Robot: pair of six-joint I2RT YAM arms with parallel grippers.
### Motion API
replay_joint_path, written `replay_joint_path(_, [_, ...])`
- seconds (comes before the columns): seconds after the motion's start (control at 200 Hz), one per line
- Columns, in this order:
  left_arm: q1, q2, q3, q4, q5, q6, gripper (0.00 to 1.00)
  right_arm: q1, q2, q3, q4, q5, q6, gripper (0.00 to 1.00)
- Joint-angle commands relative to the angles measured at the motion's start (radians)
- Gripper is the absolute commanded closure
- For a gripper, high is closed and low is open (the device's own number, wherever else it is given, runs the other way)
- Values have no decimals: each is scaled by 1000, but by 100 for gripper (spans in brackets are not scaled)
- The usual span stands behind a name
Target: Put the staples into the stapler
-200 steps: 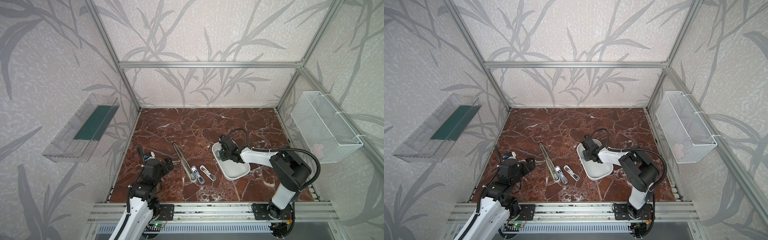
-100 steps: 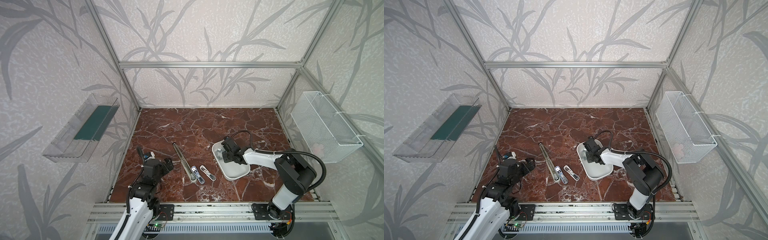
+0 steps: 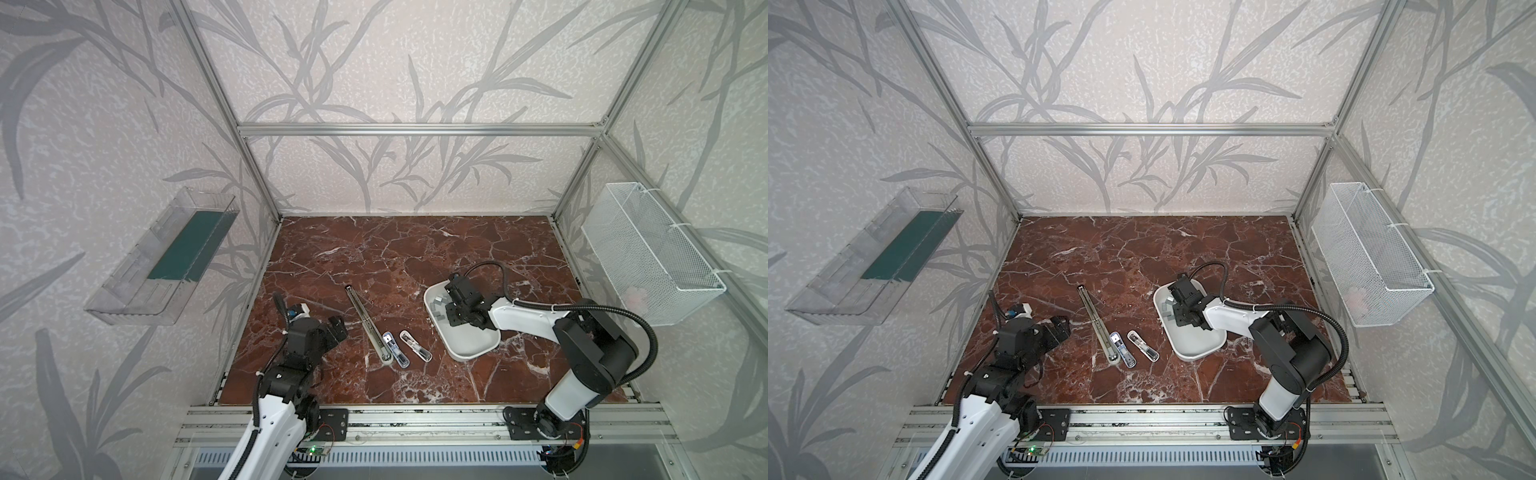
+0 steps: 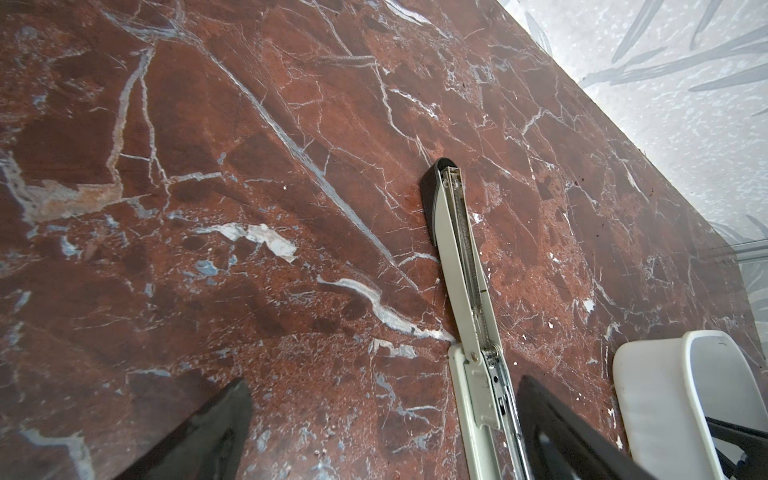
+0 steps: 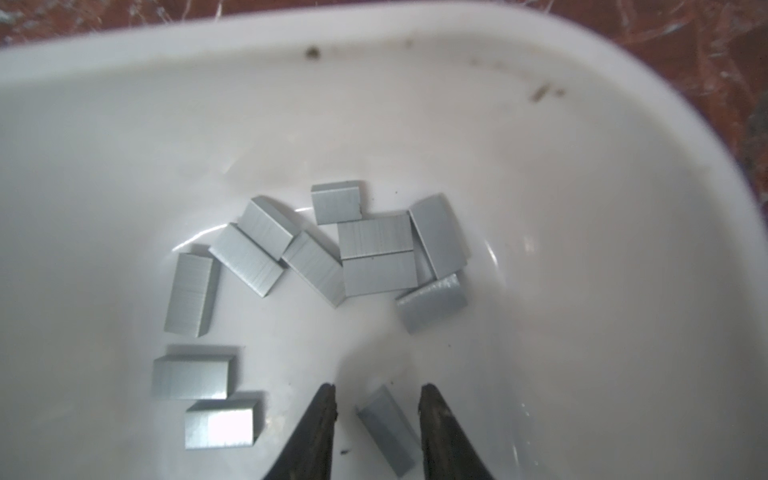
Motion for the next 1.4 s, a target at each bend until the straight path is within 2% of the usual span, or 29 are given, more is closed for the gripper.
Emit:
replay_joint_path(0.0, [-4, -8, 16, -6, -9, 6, 1, -1, -24, -15, -41, 48, -4, 65])
replay_joint_path(0.235, [-4, -8, 15, -6, -9, 6, 1, -5, -23, -15, -58, 89, 24, 70])
replay_joint_path(0.495, [-4, -9, 15, -6, -11, 6, 1, -9, -11, -12, -52, 70, 26, 73])
replay_joint_path(0.7, [-4, -12, 14, -5, -10, 6, 1, -9, -15, -20, -43, 49, 31, 81])
replay_joint_path(0.98, [-5, -26, 12, -8, -7, 6, 1, -10, -31, -15, -53, 64, 39, 85])
replay_joint_path(1.08, [-3, -28, 11, -4, 1, 5, 1, -10, -89, -11, -76, 70, 48, 87])
replay_joint_path(1.2, [-4, -30, 7, 14, 24, 10, 1, 13, -229, -29, -101, 81, 76, 88])
replay_joint_path(1.395, [-4, -46, -13, 45, 130, 13, 1, 206, -479, -61, -139, 197, 97, 88])
